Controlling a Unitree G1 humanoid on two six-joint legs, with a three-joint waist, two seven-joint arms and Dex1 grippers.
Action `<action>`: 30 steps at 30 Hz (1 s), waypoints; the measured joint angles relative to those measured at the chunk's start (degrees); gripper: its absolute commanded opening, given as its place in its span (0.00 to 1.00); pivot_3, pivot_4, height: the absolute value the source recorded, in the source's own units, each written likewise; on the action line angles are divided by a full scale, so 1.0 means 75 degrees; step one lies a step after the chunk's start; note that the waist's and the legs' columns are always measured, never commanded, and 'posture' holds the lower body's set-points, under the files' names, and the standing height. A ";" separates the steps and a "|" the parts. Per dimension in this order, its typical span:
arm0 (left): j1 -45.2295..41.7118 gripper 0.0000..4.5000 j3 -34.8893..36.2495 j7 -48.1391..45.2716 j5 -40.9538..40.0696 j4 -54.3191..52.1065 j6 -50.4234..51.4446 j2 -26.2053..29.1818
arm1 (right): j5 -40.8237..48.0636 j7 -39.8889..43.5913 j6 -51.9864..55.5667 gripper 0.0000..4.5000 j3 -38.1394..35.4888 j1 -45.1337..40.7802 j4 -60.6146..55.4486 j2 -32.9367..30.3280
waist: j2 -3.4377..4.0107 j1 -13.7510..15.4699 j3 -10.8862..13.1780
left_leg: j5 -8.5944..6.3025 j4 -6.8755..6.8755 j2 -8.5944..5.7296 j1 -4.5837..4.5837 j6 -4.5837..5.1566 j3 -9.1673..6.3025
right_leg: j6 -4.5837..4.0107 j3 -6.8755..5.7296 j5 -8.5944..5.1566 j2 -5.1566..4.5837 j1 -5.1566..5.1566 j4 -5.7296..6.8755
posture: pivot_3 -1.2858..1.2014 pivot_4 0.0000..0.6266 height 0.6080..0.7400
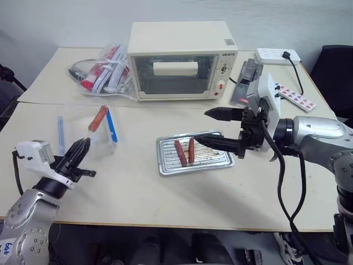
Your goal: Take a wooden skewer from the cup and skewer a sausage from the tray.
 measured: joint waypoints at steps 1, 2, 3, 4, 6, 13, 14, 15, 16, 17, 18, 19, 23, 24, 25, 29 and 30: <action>-0.0188 0.00 0.0001 0.0119 0.0035 0.0214 -0.0074 0.0051 | -0.0100 0.0025 -0.0009 0.99 0.0050 0.0000 0.0000 0.0053 | -0.0001 -0.0004 -0.0001 | 0.0000 0.0000 -0.0001 0.0000 0.0000 0.0001 | 0.0000 0.0001 0.0000 0.0000 0.0000 0.0000 | 0.52 0.24 1.00; -0.0353 0.00 -0.0004 0.0204 0.0097 0.0402 -0.0129 0.0112 | -0.0179 0.0029 -0.0012 0.99 0.0097 -0.0001 0.0001 0.0111 | -0.0002 -0.0007 -0.0001 | 0.0000 0.0000 -0.0001 0.0000 0.0000 0.0001 | 0.0000 0.0002 0.0000 0.0000 -0.0001 -0.0002 | 0.52 0.24 1.00; -0.0493 0.00 -0.0007 0.0276 0.0153 0.0593 -0.0187 0.0149 | -0.0228 0.0031 -0.0012 0.99 0.0139 -0.0001 0.0001 0.0156 | -0.0001 -0.0011 -0.0001 | 0.0000 -0.0001 -0.0002 0.0000 0.0000 0.0001 | 0.0000 0.0002 0.0000 0.0000 0.0000 -0.0001 | 0.52 0.24 1.00; -0.0622 0.00 -0.0016 0.0330 0.0213 0.0804 -0.0261 0.0180 | -0.0302 0.0031 -0.0012 0.99 0.0170 0.0000 0.0000 0.0196 | -0.0002 -0.0015 -0.0001 | 0.0000 -0.0002 -0.0001 0.0000 0.0000 0.0001 | 0.0000 0.0002 0.0000 0.0000 -0.0002 -0.0002 | 0.52 0.24 1.00; -0.0911 0.00 -0.0045 0.0392 0.0349 0.1359 -0.0408 0.0297 | -0.0440 0.0033 -0.0011 0.99 0.0207 0.0004 -0.0004 0.0263 | -0.0002 -0.0033 -0.0001 | 0.0000 -0.0002 -0.0001 -0.0001 -0.0001 0.0001 | 0.0000 0.0000 0.0000 0.0000 -0.0004 -0.0003 | 0.52 0.24 1.00; -0.1695 0.00 -0.0286 0.0617 0.0708 0.2672 -0.0705 0.0447 | -0.0706 0.0048 -0.0010 0.99 0.0214 0.0033 -0.0060 0.0382 | -0.0002 -0.0065 -0.0001 | 0.0000 -0.0005 -0.0001 -0.0001 -0.0003 0.0002 | 0.0000 0.0002 0.0000 0.0000 -0.0006 -0.0001 | 0.52 0.24 1.00; -0.1724 0.06 -0.0315 0.0614 0.0728 0.2728 -0.0726 0.0460 | -0.0723 0.0048 -0.0009 1.00 0.0214 0.0034 -0.0061 0.0384 | -0.0003 -0.0065 -0.0001 | 0.0000 -0.0005 -0.0001 -0.0001 -0.0003 0.0002 | 0.0000 0.0002 0.0000 0.0000 -0.0006 -0.0001 | 0.52 0.24 1.00; -0.1741 0.12 -0.0346 0.0598 0.0748 0.2789 -0.0755 0.0483 | -0.0758 0.0046 -0.0008 1.00 0.0214 0.0036 -0.0062 0.0397 | -0.0002 -0.0065 -0.0001 | 0.0000 -0.0005 -0.0001 0.0000 -0.0003 0.0002 | 0.0000 0.0002 0.0000 0.0000 -0.0006 -0.0002 | 0.52 0.24 1.00; -0.1737 0.15 -0.0375 0.0584 0.0758 0.2818 -0.0787 0.0498 | -0.0792 0.0044 -0.0007 1.00 0.0213 0.0045 -0.0062 0.0413 | -0.0002 -0.0065 -0.0001 | 0.0000 -0.0005 -0.0001 0.0000 -0.0003 0.0002 | 0.0000 0.0002 0.0000 0.0000 -0.0006 -0.0002 | 0.52 0.24 1.00; -0.1733 0.21 -0.0400 0.0568 0.0764 0.2821 -0.0806 0.0500 | -0.0805 0.0043 -0.0005 1.00 0.0213 0.0067 -0.0062 0.0421 | -0.0002 -0.0061 -0.0001 | 0.0000 -0.0005 -0.0001 0.0000 -0.0003 0.0002 | 0.0000 0.0002 0.0000 -0.0001 -0.0006 -0.0001 | 0.52 0.24 1.00; -0.1719 0.27 -0.0417 0.0546 0.0763 0.2819 -0.0818 0.0499 | -0.0815 0.0043 -0.0005 1.00 0.0213 0.0094 -0.0062 0.0427 | -0.0002 -0.0059 -0.0002 | 0.0000 -0.0005 -0.0001 0.0000 -0.0003 0.0001 | 0.0000 0.0002 0.0000 -0.0001 -0.0005 -0.0001 | 0.52 0.24 1.00; -0.1691 0.31 -0.0440 0.0524 0.0762 0.2803 -0.0840 0.0499 | -0.0824 0.0043 -0.0005 1.00 0.0213 0.0132 -0.0062 0.0430 | -0.0002 -0.0057 -0.0002 | 0.0000 -0.0005 -0.0001 0.0001 -0.0003 0.0001 | 0.0000 0.0002 0.0000 -0.0001 -0.0005 -0.0002 | 0.52 0.24 1.00; -0.1311 0.50 -0.0416 0.0457 0.0585 0.2463 -0.0670 0.0594 | -0.0898 0.0045 0.0000 1.00 0.0213 0.0201 -0.0062 0.0481 | -0.0002 -0.0079 -0.0001 | 0.0000 -0.0009 0.0000 0.0001 -0.0004 0.0003 | 0.0000 0.0006 0.0000 -0.0001 -0.0008 0.0000 | 0.52 0.24 1.00; -0.1191 0.56 -0.0351 0.0424 0.0506 0.2351 -0.0601 0.0617 | -0.0916 0.0051 0.0000 1.00 0.0213 0.0201 -0.0062 0.0482 | -0.0002 -0.0083 -0.0001 | 0.0000 -0.0009 0.0001 0.0001 -0.0005 0.0002 | 0.0000 0.0004 0.0000 -0.0001 -0.0009 0.0000 | 0.52 0.24 1.00; -0.1044 0.62 -0.0286 0.0370 0.0408 0.2229 -0.0535 0.0656 | -0.0953 0.0060 -0.0001 1.00 0.0210 0.0206 -0.0061 0.0482 | -0.0002 -0.0088 -0.0001 | 0.0000 -0.0010 0.0000 0.0001 -0.0005 0.0002 | 0.0000 0.0005 0.0000 -0.0001 -0.0008 -0.0001 | 0.52 0.24 1.00; -0.0371 0.66 0.0257 -0.0003 -0.0340 0.1614 -0.0216 0.0937 | -0.1023 0.0165 -0.0004 1.00 0.0212 0.0223 -0.0044 0.0531 | -0.0006 -0.0078 0.0000 | 0.0000 -0.0010 0.0001 -0.0001 -0.0005 -0.0001 | 0.0000 0.0003 0.0000 -0.0001 -0.0008 -0.0006 | 0.52 0.24 1.00; -0.0181 0.66 0.0503 -0.0110 -0.0577 0.1436 -0.0118 0.1079 | -0.1054 0.0234 -0.0006 1.00 0.0212 0.0224 -0.0030 0.0528 | -0.0006 -0.0078 0.0000 | -0.0001 -0.0010 0.0001 0.0000 -0.0005 0.0000 | 0.0000 0.0004 0.0000 -0.0001 -0.0007 -0.0007 | 0.52 0.24 1.00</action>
